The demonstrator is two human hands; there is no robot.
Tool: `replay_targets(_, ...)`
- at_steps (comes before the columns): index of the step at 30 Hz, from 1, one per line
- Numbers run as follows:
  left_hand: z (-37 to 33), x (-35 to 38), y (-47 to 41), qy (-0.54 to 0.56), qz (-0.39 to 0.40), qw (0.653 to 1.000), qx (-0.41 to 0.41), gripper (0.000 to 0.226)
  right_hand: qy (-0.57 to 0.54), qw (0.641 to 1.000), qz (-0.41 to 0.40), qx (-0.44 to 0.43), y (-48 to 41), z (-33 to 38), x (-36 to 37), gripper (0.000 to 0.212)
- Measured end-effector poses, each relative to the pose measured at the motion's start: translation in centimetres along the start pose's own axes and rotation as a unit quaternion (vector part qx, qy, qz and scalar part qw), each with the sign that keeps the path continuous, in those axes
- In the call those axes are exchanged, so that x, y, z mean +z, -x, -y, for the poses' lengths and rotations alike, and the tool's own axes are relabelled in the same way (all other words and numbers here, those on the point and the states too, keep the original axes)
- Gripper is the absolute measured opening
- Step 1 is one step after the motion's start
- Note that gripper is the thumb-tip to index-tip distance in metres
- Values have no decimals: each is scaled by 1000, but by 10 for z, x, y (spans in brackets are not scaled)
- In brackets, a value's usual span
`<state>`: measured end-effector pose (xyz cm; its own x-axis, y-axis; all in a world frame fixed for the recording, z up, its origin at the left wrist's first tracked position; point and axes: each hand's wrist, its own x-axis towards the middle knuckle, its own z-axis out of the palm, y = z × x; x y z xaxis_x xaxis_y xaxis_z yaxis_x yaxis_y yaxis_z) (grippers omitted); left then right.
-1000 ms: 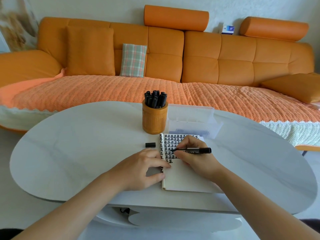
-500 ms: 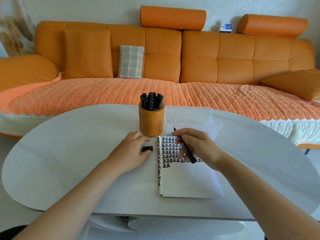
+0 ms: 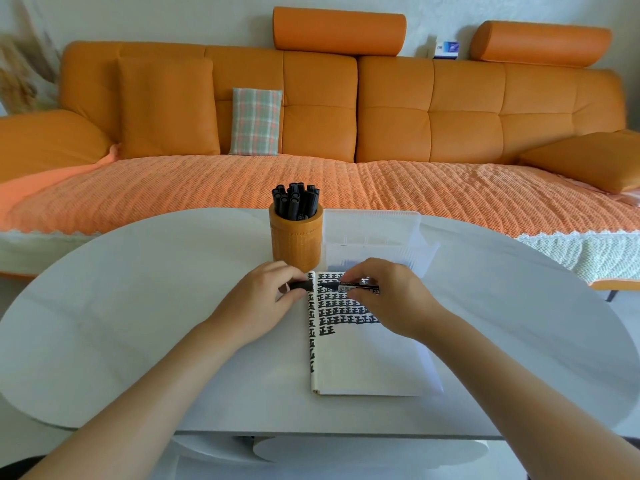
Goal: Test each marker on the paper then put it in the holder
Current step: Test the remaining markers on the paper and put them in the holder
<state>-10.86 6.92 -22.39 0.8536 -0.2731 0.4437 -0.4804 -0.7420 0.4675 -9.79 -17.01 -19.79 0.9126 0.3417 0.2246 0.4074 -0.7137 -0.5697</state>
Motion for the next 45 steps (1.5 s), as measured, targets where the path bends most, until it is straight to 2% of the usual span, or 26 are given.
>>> replay_targets(10, -12, 0, 2, 1, 28, 999, 28, 18, 18, 999, 20, -39, 2, 4, 10, 19)
replay_targets(16, -16, -1, -1, 14, 46, 998, 34, 18, 32, 993, 2, -109, 2, 1, 14, 24)
replay_targets(21, -16, -9, -6, 16, 46, 997, 64, 18, 38, 989, -35, -138, 3, 3, 18, 12)
replay_targets(24, -17, -10, -7, -6, 43, 995, 89, 14, 45, 988, -35, -140, 5, 5, 17, 11)
replay_targets(27, -20, -8, -7, -23, 32, 993, 109, 17, 42, 991, -2, -127, 5, 8, 15, 7)
replay_targets(30, -21, -11, -10, -38, 34, 992, 115, 27, 37, 992, 19, -117, 3, 10, 15, 15)
replay_targets(34, -22, -21, -16, -37, 30, 991, 127, 23, 19, 994, 19, -108, 0, 15, 14, 16)
replay_targets(37, -21, -29, -24, -32, 10, 992, 118, 12, 6, 994, -8, -109, -5, 21, 14, 20)
replay_targets(40, -17, -37, -36, -10, -37, 995, 87, 19, -48, 993, -27, -102, -17, 25, 10, 24)
replay_targets(45, -4, -48, -63, 12, -157, 987, -1, 32, -144, 983, -111, -36, -45, 36, -9, 14)
